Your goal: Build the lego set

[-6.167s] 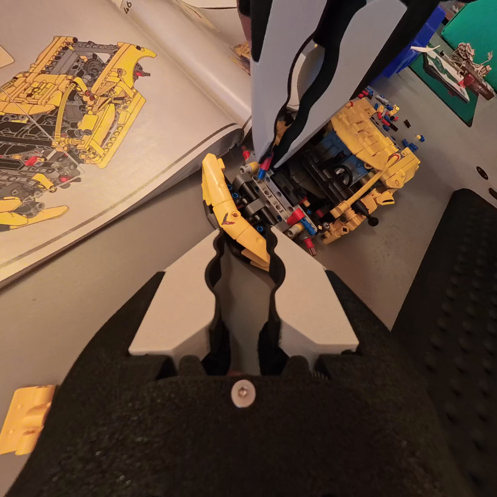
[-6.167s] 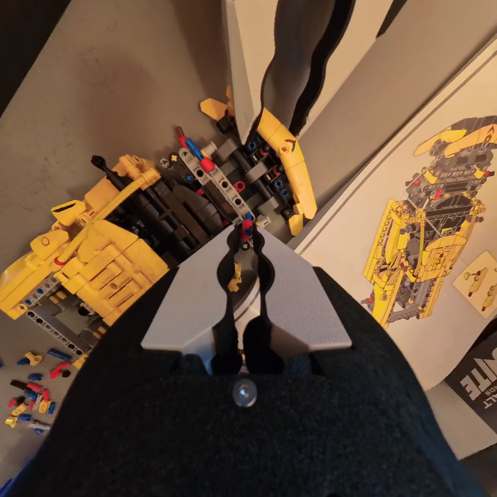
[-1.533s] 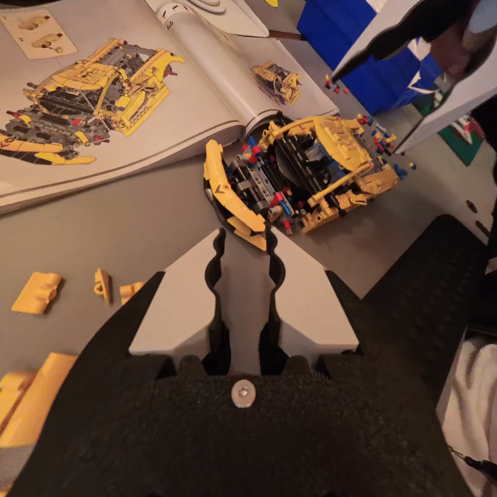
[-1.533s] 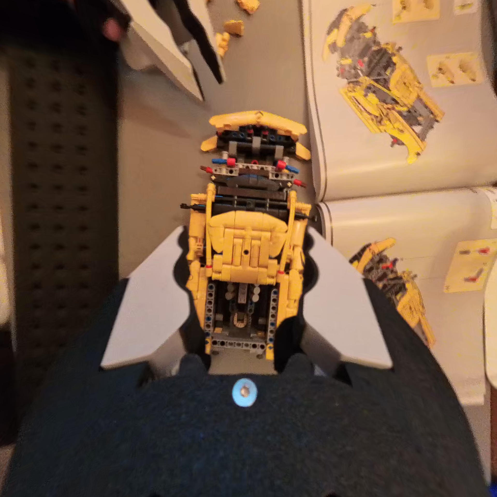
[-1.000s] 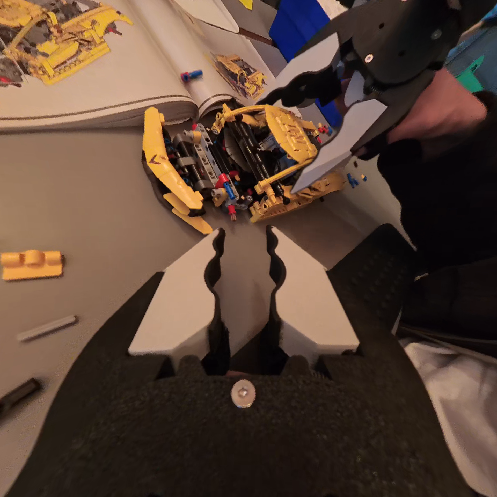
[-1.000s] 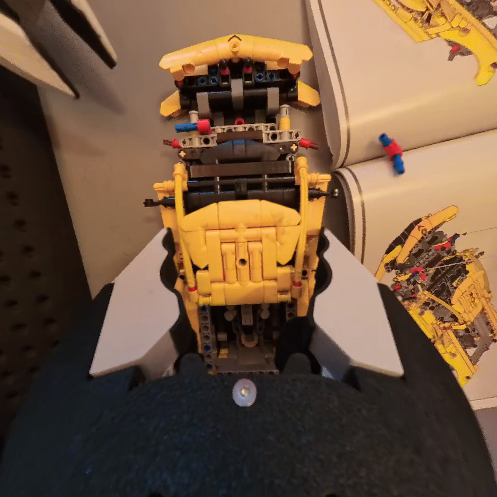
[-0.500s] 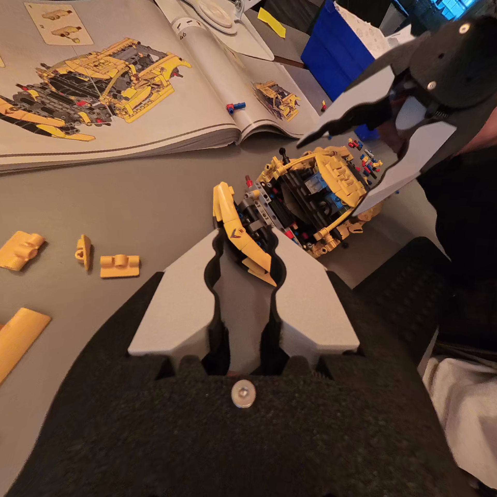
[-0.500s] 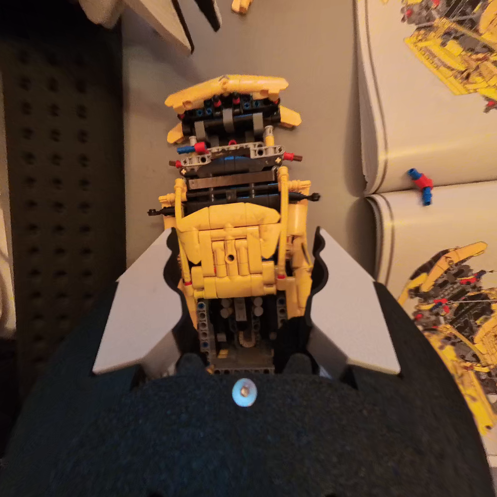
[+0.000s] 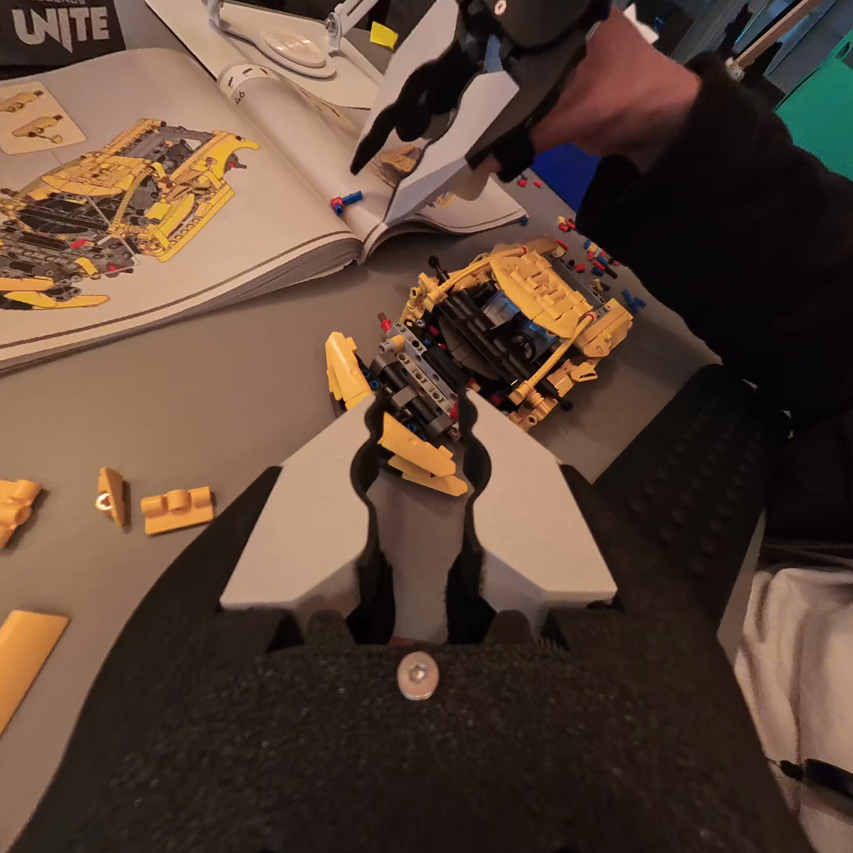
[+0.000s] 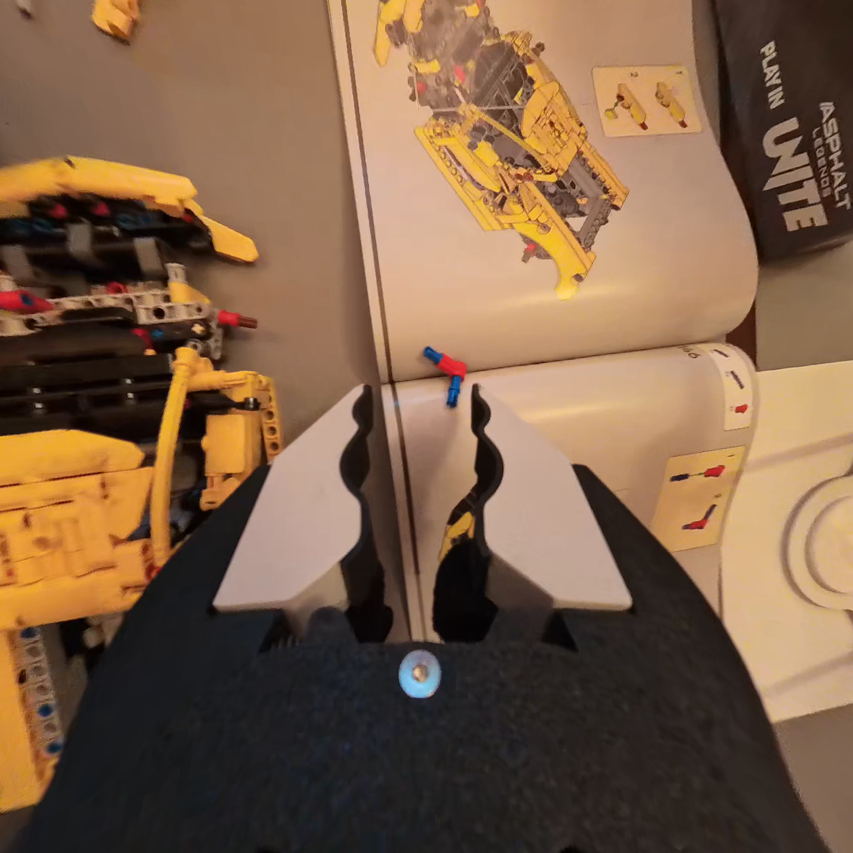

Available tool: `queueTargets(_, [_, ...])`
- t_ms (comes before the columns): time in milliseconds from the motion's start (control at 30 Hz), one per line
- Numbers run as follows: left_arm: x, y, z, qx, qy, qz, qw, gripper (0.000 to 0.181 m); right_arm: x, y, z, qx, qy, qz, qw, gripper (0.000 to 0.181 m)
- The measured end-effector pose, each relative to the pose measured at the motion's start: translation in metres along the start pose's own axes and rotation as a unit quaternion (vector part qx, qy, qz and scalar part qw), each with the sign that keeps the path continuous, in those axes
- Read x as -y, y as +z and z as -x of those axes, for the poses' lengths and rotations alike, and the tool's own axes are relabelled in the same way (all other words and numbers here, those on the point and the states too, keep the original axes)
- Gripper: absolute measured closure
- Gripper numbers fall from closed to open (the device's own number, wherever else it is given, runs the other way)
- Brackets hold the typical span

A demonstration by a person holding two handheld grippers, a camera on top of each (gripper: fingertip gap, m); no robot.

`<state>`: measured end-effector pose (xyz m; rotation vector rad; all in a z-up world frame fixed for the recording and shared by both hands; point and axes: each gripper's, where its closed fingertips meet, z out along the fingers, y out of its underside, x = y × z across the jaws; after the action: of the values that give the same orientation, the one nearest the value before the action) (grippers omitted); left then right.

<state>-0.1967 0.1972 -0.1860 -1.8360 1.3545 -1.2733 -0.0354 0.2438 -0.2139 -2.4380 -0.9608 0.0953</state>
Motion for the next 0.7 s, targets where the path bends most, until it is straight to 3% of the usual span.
queueTargets(167, [0.01, -0.001, 0.007, 0.0, -0.018, 0.003, 1.0, 0.15, -0.008, 0.015, -0.013, -0.032, -0.027, 0.048, 0.998, 0.149])
queueTargets(200, [0.016, 0.0, 0.008, -0.005, -0.023, 0.002, 1.0, 0.15, -0.007, 0.018, -0.012, -0.026, -0.026, 0.051, 0.998, 0.155])
queueTargets(233, [0.022, 0.001, 0.009, -0.01, -0.027, 0.003, 1.0, 0.15, -0.007, 0.018, -0.012, -0.028, -0.029, 0.052, 0.998, 0.174])
queueTargets(367, [0.055, 0.005, 0.015, -0.051, -0.056, 0.011, 0.997, 0.15, 0.013, 0.004, -0.008, -0.101, -0.135, 0.015, 0.985, 0.177])
queueTargets(467, [0.08, 0.013, 0.014, -0.134, -0.134, 0.018, 0.982, 0.15, 0.045, -0.022, 0.013, -0.177, -0.228, -0.046, 0.956, 0.177])
queueTargets(567, [0.095, 0.017, -0.002, -0.233, -0.199, 0.038, 0.951, 0.148, 0.09, -0.062, 0.055, -0.238, -0.299, -0.174, 0.908, 0.178])
queueTargets(700, [0.106, 0.013, -0.02, -0.297, -0.221, 0.034, 0.928, 0.15, 0.102, -0.083, 0.084, -0.292, -0.347, -0.198, 0.869, 0.178])
